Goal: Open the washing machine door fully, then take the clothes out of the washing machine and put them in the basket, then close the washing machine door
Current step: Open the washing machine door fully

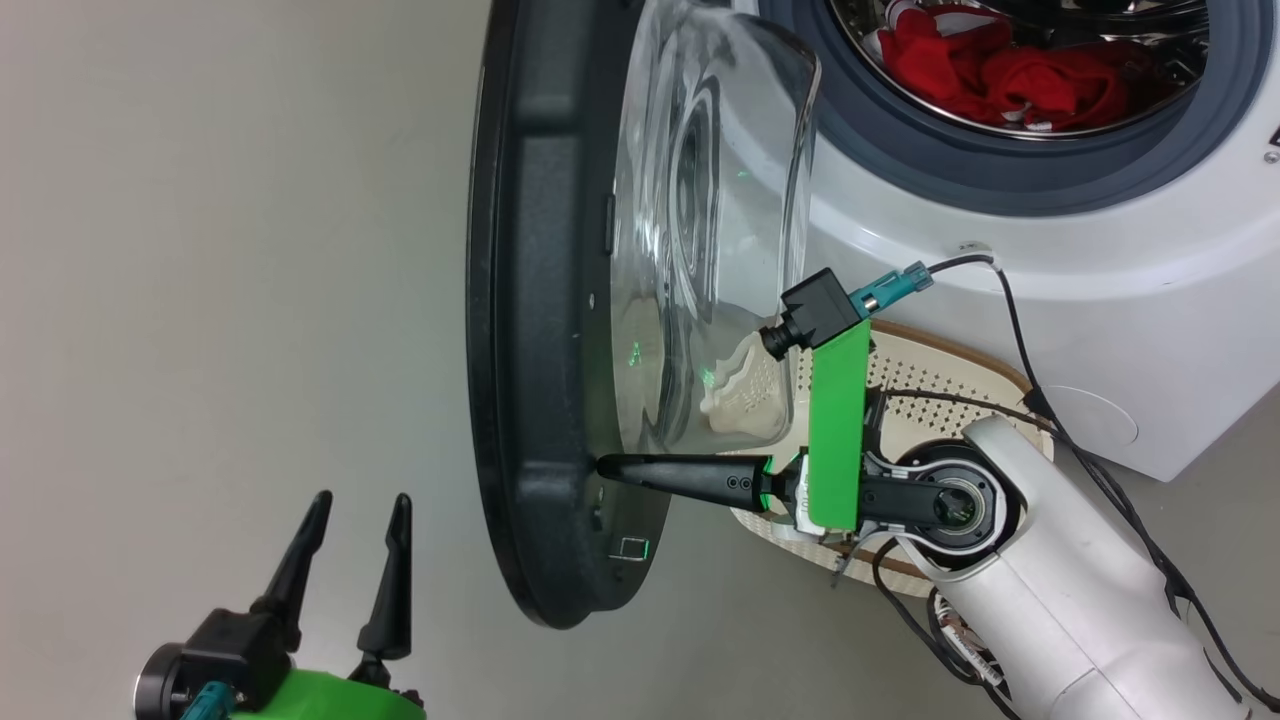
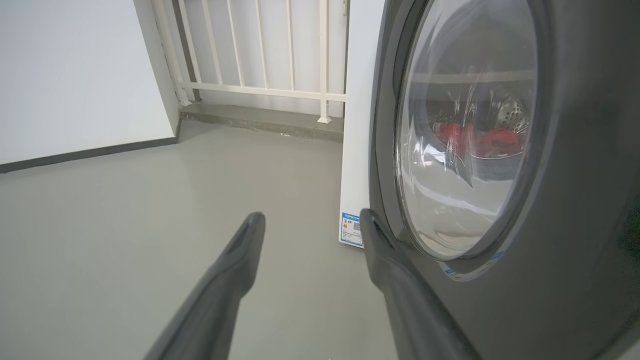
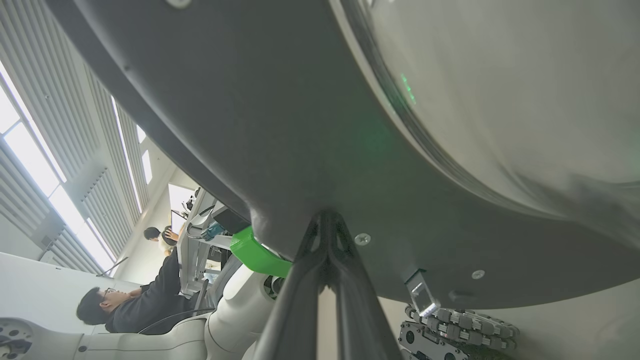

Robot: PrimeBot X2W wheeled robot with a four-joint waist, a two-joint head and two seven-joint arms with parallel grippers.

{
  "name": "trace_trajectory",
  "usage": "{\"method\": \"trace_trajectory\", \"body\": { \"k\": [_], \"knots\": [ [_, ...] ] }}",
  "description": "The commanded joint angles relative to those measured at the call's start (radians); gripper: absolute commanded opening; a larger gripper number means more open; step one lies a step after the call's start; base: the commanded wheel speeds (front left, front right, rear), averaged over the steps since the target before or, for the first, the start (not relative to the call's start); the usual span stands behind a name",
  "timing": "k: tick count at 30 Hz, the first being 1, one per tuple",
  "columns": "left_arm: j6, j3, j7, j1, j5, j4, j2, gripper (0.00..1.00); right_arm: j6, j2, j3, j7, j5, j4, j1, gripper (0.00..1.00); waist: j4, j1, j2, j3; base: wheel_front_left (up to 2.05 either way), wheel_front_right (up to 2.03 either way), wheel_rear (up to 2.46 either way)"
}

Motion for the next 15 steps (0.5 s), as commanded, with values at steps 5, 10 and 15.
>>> {"method": "trace_trajectory", "body": {
  "k": [5,10,15],
  "knots": [
    [-0.003,0.029,-0.009,-0.003,0.005,-0.018,0.015,1.0,0.002,0.03,0.002,-0.028,-0.013,-0.03,-0.011,0.03,-0.005,0.0,0.0,-0.017,0.0,0.0,0.0],
    [-0.003,0.019,-0.009,0.001,0.008,-0.006,0.015,1.0,0.002,-0.006,0.0,-0.06,-0.033,-0.064,0.03,1.0,-0.029,0.0,0.0,-0.04,0.0,0.0,0.0],
    [-0.003,0.026,-0.009,0.009,0.009,-0.001,0.015,1.0,0.002,-0.06,-0.005,-0.129,-0.07,-0.066,0.086,1.0,-0.057,0.0,0.0,-0.055,0.0,0.0,0.0]
  ]
}}
